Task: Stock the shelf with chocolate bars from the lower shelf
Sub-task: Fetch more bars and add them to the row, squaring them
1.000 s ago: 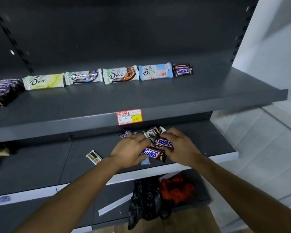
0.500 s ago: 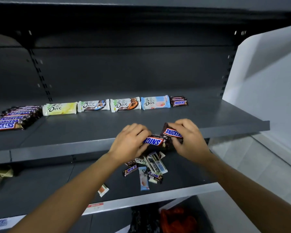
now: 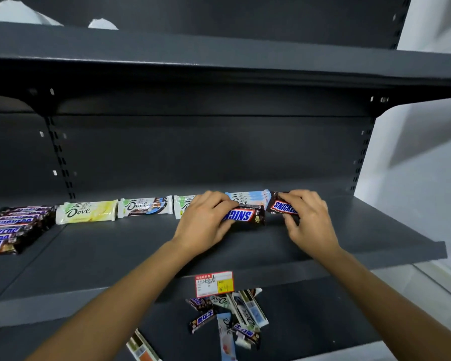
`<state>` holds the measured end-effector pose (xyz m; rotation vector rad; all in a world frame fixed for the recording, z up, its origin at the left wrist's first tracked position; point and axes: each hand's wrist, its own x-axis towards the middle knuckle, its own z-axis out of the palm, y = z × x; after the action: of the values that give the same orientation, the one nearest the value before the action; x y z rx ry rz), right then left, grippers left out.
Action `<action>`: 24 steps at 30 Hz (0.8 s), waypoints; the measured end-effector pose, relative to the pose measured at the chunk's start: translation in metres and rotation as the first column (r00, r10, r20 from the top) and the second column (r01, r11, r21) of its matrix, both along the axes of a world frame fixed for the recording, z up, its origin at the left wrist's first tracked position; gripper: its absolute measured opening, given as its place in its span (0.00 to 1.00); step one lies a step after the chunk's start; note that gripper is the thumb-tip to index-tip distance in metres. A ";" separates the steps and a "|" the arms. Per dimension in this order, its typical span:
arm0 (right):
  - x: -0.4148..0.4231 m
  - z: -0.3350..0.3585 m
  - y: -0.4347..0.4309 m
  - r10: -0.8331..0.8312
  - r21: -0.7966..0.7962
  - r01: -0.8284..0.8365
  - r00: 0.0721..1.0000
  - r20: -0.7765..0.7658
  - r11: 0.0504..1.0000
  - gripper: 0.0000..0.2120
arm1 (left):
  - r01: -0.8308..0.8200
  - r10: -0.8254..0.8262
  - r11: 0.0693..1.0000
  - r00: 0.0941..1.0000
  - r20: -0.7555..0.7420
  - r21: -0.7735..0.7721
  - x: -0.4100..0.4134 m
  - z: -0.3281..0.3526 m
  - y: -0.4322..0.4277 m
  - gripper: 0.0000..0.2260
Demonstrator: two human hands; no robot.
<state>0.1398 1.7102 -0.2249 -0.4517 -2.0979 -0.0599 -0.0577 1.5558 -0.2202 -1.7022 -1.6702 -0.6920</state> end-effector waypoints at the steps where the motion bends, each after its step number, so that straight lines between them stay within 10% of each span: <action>1: 0.000 -0.002 0.007 -0.026 -0.018 0.026 1.000 -0.008 0.999 0.22 | 0.000 -0.001 1.000 0.999 0.038 0.012 -0.003 0.000 0.006 0.14; 24: -0.044 -0.044 0.154 -0.051 -0.269 0.157 0.931 0.361 0.950 0.20 | -0.159 0.156 0.987 0.946 0.284 -0.013 -0.007 -0.035 0.101 0.16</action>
<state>0.0962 1.8641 -0.2691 -0.7826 -2.4442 0.1213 -0.0649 1.6567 -0.2554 -1.4950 -1.9707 -0.8992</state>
